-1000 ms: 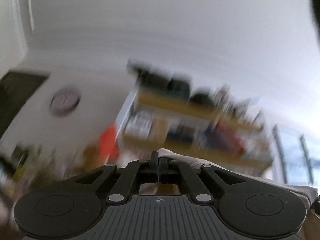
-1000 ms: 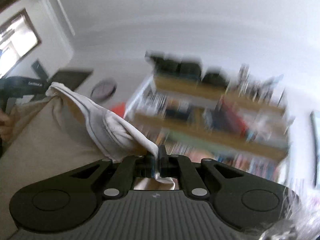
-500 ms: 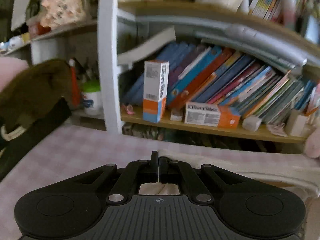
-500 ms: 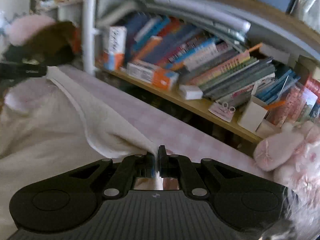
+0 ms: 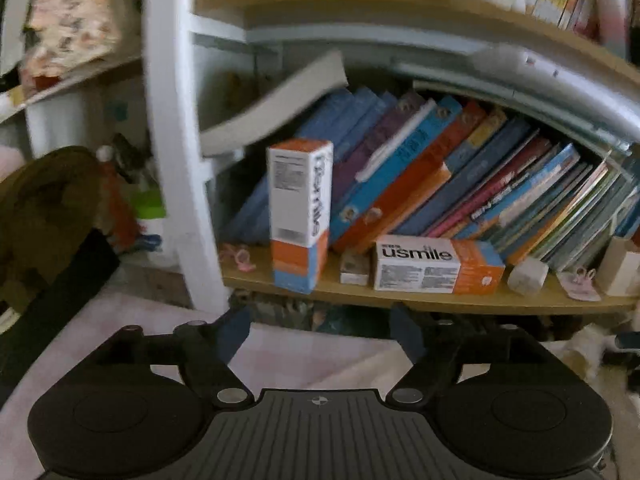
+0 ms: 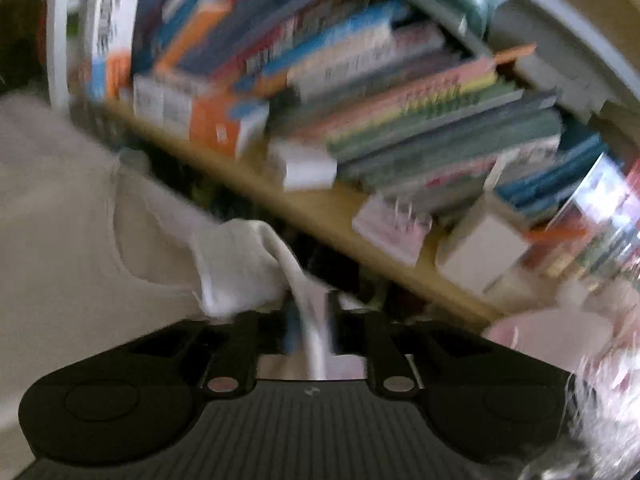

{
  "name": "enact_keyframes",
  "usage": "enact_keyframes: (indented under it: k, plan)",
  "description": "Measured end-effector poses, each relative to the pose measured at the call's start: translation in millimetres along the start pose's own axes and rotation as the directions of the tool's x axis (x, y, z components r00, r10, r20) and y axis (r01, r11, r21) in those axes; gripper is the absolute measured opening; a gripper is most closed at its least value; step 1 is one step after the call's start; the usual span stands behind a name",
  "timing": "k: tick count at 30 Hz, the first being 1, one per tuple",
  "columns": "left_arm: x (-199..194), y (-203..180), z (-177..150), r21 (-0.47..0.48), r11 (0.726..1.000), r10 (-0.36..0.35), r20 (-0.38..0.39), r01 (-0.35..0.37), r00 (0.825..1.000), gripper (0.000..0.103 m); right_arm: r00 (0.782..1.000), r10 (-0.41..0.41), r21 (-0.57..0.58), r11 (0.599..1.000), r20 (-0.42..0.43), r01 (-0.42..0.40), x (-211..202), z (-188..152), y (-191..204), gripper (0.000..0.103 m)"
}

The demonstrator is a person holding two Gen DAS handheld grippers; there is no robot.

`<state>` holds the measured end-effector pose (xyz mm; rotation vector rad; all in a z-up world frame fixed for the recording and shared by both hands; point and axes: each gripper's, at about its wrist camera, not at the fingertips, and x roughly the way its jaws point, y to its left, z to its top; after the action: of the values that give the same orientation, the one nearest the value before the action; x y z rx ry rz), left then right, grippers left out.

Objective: Fold clothes
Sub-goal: 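Lower the T-shirt flat onto the mat and open both grippers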

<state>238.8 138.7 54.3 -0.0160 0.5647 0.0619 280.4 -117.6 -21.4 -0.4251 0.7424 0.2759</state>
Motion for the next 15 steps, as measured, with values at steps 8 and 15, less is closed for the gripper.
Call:
enact_keyframes:
  k: [8,15]
  plan:
    - [-82.9,58.4,-67.5,0.046,0.999,0.012,-0.109,-0.007,0.994,0.079,0.998,0.058,0.115,0.991,0.025,-0.061,-40.1,-48.6,-17.4,0.052]
    - [-146.3,92.5,-114.9,-0.065,0.992,0.094,-0.168,-0.106,0.981,0.079,0.982,0.182,0.228,0.955,0.056,-0.190,-123.0,-101.3,5.2,0.060]
